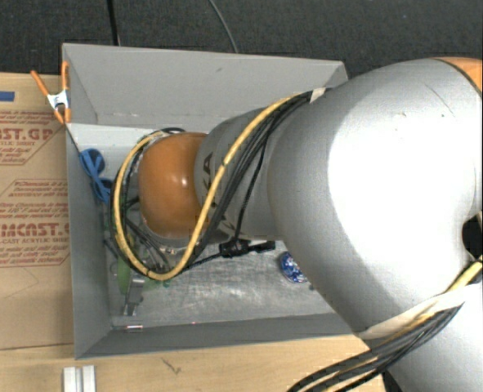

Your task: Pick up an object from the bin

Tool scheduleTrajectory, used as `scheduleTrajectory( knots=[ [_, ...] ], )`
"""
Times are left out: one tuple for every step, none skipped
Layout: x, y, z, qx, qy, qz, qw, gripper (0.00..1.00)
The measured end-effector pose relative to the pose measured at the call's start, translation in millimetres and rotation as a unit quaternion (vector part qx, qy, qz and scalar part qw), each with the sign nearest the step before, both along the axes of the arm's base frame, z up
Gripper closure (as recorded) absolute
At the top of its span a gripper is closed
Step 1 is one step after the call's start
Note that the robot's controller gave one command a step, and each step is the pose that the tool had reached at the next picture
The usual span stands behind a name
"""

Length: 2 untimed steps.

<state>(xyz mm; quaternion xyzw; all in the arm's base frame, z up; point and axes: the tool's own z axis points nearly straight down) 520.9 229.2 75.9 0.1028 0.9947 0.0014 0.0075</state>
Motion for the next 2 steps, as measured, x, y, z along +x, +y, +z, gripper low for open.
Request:
scheduleTrajectory(
  knots=[
    [3.8,0,3,0.002,-0.0066,-0.001,1.0,1.0],
    [8.6,-13,120,0.0,0.0032,0.032,0.9995,1.0]
  ],
)
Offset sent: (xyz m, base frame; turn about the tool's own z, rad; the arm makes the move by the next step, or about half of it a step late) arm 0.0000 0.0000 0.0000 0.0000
